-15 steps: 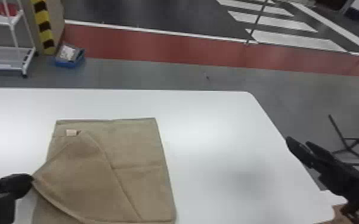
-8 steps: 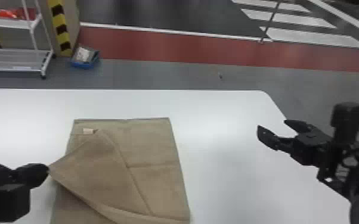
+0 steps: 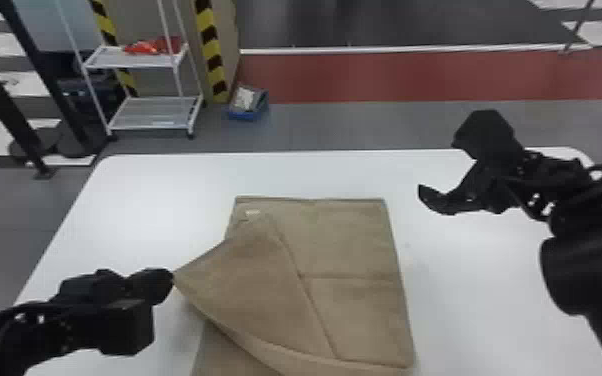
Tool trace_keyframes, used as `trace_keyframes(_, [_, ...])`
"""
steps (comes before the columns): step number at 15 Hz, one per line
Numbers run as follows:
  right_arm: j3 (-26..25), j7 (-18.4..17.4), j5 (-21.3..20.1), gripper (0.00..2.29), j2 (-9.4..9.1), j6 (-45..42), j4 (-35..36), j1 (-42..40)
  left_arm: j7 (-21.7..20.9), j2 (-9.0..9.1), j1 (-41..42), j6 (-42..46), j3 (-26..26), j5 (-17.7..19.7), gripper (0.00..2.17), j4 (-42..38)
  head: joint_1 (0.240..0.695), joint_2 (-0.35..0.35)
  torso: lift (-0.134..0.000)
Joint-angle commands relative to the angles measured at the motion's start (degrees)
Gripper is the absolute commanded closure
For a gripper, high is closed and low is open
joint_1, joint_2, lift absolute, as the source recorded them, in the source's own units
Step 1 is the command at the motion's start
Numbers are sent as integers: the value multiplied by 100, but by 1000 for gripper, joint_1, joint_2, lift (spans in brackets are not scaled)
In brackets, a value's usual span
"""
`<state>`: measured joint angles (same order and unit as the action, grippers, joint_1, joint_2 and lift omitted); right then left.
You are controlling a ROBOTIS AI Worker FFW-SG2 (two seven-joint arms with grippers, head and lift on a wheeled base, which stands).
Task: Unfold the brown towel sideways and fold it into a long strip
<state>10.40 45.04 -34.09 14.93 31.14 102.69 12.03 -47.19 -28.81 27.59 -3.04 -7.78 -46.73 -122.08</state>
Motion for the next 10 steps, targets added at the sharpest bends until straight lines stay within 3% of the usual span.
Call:
trace_keyframes(1, [657,268,-704,83,28,-657,-795,686,-27,139,141,-9,-101,-90,1791,-87,695,110,-125])
trace_keyframes(4, [1421,787,-1451,97,124,-1325,-1524,1266,-62,332,325,-97,-180,-240,1791,-237,695,156,-125])
trace_keyframes(7, [2168,971,-2418,117,212,-1975,-2324,1811,-88,481,387,-114,-215,-345,1791,-281,695,189,-125])
trace_keyframes(10, [2590,1129,-2787,147,160,-2134,-2851,2224,-106,605,431,-132,-233,-380,1791,-281,695,188,-125])
